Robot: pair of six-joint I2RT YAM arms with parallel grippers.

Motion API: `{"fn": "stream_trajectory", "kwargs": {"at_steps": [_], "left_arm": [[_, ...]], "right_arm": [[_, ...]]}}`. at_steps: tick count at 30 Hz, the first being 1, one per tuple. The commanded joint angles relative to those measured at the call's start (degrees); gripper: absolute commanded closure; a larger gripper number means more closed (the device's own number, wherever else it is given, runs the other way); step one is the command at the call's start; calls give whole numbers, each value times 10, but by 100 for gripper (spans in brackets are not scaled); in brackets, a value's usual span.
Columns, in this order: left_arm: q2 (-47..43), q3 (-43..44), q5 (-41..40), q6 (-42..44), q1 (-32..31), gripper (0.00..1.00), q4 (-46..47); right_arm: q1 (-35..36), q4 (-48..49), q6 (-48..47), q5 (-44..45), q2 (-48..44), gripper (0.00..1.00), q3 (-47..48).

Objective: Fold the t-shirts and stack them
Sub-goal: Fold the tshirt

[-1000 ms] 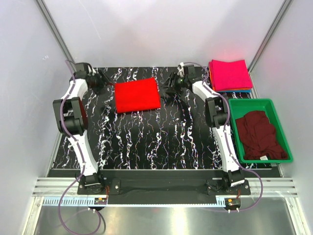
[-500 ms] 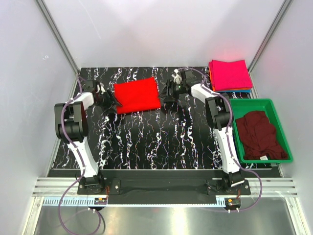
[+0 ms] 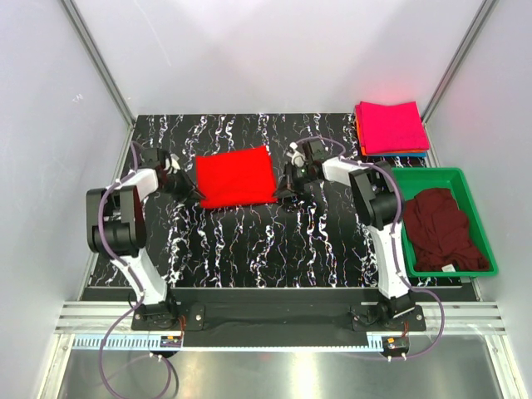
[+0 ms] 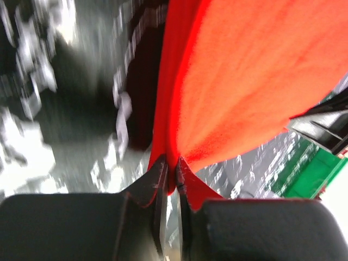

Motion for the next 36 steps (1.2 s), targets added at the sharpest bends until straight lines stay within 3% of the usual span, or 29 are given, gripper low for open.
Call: {"fn": "stream_trajectory", "kwargs": {"at_steps": [1,3,5,6,7,9,10,17,23,26,36], "left_arm": [[-73,-26,12,-8,-5,80,-40],[-93,-45,18,-8,-6,67,-61],[-123,-48,23,-1,-6,62,-66],[-130,-35,12,2,-4,59,-72],[-134,-25,4,7,-5,48,-75],[-123,7,-10,19,-2,44,-83],[-111,43,-10,23,-2,42,-84],[40,217,10,86,-4,40,-64],[116,302,30,131,-9,42,-67],[136,302,53,128,-9,43,-42],[194,328,69,109,-23,48,8]], "right_arm": [[-1,-24,-34,12,-76,94,-69],[0,-19,-34,4,-109,94,-121],[0,-14,-37,3,-139,90,-154],[0,-15,-41,6,-147,85,-181],[1,-18,-44,8,-156,72,-191],[1,-31,-57,9,-173,61,-204],[0,-38,-63,16,-178,50,-203],[-22,-78,-73,76,-199,30,-142],[-33,-89,-69,129,-124,36,-9],[-33,-78,-57,125,-75,43,54],[-32,-55,-29,139,25,49,172]]}}
